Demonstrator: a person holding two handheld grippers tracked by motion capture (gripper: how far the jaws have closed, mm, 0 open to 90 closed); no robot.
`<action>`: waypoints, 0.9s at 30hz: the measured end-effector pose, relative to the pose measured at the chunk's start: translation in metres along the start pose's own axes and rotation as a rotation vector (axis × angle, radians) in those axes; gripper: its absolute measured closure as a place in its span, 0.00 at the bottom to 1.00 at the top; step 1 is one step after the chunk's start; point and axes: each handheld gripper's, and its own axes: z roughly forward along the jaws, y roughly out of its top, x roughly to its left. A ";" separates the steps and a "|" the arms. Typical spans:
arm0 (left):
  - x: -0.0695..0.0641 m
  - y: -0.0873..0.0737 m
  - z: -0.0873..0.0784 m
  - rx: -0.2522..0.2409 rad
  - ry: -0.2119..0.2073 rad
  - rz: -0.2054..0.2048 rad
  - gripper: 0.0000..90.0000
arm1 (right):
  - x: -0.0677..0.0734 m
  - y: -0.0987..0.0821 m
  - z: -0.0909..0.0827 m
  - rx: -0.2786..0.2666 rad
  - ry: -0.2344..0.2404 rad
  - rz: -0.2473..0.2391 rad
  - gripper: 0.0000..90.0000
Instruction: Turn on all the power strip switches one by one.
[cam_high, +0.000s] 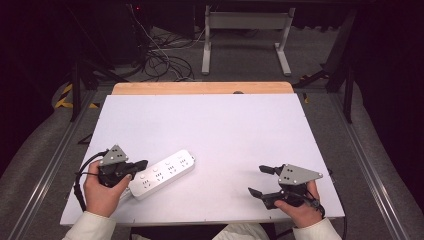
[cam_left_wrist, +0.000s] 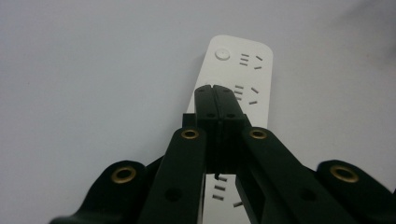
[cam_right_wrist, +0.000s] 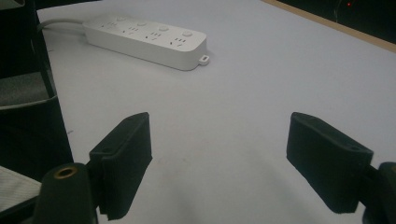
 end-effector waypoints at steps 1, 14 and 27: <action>-0.001 0.001 0.003 0.006 -0.012 -0.002 1.00 | 0.000 0.000 0.000 0.000 0.000 -0.001 0.25; -0.001 0.005 0.030 0.064 -0.026 -0.005 1.00 | 0.000 -0.001 0.001 0.001 0.007 -0.003 0.25; 0.003 0.001 0.044 0.108 -0.027 -0.009 1.00 | 0.001 -0.001 0.002 0.003 0.010 -0.005 0.25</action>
